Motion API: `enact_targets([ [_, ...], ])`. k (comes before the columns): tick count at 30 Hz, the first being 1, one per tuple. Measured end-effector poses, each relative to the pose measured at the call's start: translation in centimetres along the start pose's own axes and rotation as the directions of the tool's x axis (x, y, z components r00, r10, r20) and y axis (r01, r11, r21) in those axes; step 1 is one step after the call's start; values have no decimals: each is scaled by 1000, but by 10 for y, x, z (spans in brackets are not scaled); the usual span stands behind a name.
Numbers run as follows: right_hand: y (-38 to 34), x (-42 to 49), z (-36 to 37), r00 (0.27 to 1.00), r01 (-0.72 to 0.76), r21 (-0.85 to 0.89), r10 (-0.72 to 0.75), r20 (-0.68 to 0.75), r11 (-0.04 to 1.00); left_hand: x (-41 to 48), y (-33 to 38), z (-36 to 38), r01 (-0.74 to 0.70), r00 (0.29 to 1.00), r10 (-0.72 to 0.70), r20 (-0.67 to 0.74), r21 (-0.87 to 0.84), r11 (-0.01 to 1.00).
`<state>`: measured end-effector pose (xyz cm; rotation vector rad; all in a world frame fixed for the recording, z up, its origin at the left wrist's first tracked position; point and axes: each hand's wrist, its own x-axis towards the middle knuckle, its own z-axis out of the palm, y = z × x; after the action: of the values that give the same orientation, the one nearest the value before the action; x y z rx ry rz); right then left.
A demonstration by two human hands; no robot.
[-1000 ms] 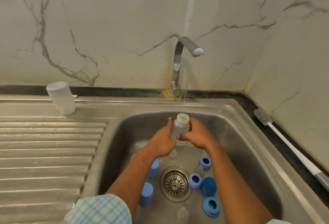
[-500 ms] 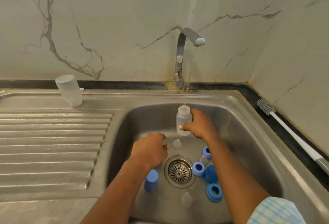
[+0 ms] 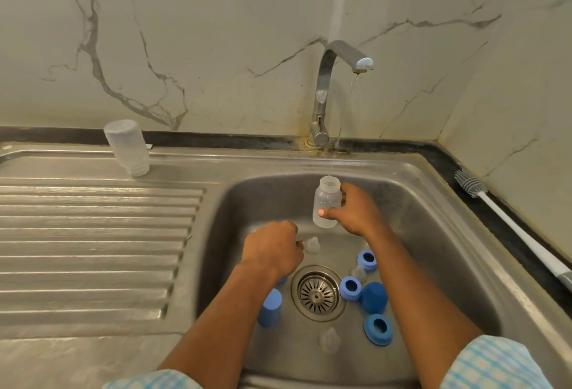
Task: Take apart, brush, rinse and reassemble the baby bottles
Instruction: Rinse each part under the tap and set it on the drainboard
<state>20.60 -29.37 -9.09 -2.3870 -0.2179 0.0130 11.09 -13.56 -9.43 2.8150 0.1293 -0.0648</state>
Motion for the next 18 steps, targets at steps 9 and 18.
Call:
enact_targets([
  [9, -2, -1, 1, 1000, 9, 30, -10, 24, 999, 1, 2, 2, 1, 1000, -1, 12, -27, 1000],
  [18, -12, -6, -1, 999, -23, 35, 21, 35, 999, 1, 1, 1, 1, 1000, -1, 0, -48, 999],
])
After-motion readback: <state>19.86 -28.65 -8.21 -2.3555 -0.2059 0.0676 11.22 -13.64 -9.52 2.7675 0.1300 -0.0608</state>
